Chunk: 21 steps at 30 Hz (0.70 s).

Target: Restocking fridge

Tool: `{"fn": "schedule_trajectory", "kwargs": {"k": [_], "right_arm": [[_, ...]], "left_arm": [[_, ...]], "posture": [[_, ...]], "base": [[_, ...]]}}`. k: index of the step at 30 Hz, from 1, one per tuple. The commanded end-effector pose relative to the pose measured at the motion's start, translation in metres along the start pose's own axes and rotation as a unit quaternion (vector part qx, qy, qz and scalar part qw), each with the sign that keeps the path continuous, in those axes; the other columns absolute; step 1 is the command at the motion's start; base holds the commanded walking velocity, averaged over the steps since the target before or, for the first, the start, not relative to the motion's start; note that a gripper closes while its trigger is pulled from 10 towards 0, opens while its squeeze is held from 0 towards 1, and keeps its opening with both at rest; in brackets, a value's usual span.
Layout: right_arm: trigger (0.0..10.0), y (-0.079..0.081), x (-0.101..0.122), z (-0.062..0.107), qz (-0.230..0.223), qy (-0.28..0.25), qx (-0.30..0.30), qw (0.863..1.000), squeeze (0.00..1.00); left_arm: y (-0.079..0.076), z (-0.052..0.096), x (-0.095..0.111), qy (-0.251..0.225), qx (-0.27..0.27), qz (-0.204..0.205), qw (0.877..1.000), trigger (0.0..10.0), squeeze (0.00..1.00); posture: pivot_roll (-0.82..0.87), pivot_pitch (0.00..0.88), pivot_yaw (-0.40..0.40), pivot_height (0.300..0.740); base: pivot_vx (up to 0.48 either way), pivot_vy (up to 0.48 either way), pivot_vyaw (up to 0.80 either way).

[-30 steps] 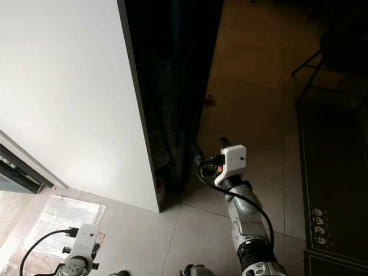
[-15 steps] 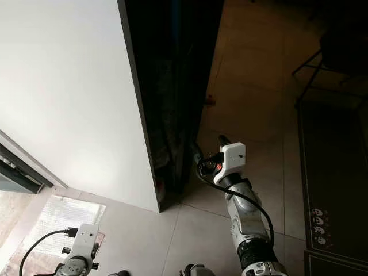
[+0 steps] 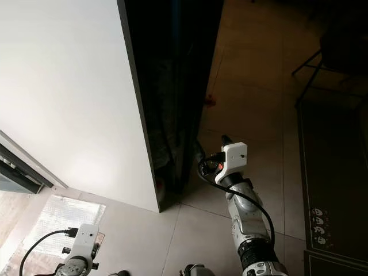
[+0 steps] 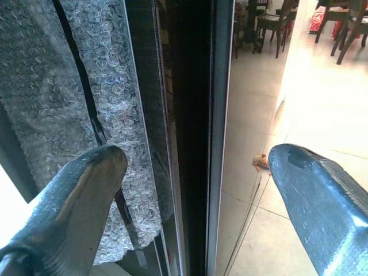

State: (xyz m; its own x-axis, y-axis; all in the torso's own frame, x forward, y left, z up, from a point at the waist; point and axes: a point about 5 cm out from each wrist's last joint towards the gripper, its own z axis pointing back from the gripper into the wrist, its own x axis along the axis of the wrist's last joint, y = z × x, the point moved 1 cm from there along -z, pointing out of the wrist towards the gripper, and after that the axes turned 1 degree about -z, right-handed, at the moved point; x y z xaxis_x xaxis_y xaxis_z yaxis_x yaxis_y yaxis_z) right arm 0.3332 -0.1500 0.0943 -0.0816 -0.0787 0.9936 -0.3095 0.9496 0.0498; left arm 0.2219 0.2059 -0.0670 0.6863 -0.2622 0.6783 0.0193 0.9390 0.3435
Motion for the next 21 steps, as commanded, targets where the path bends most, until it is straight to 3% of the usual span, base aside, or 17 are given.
{"fn": "schedule_trajectory", "kwargs": {"k": [1, 21], "right_arm": [[10.0, -0.0003, -0.0003, 0.0016, 0.006, 0.002, 0.001, 1.0, 0.0], [10.0, 0.0011, 0.0001, 0.0013, 0.007, 0.001, 0.002, 1.0, 0.0]], "left_arm": [[-0.0008, 0.0025, -0.009, 0.012, -0.003, 0.002, 1.0, 10.0, 0.0], [0.0001, 0.003, -0.0118, 0.016, -0.004, -0.001, 1.0, 10.0, 0.0]], "posture": [[-0.09, 0.182, -0.044, 0.74], [-0.09, 0.169, -0.043, 0.74]], "base": [[0.0, 0.0, 0.0], [0.0, 0.0, 0.0]]}}
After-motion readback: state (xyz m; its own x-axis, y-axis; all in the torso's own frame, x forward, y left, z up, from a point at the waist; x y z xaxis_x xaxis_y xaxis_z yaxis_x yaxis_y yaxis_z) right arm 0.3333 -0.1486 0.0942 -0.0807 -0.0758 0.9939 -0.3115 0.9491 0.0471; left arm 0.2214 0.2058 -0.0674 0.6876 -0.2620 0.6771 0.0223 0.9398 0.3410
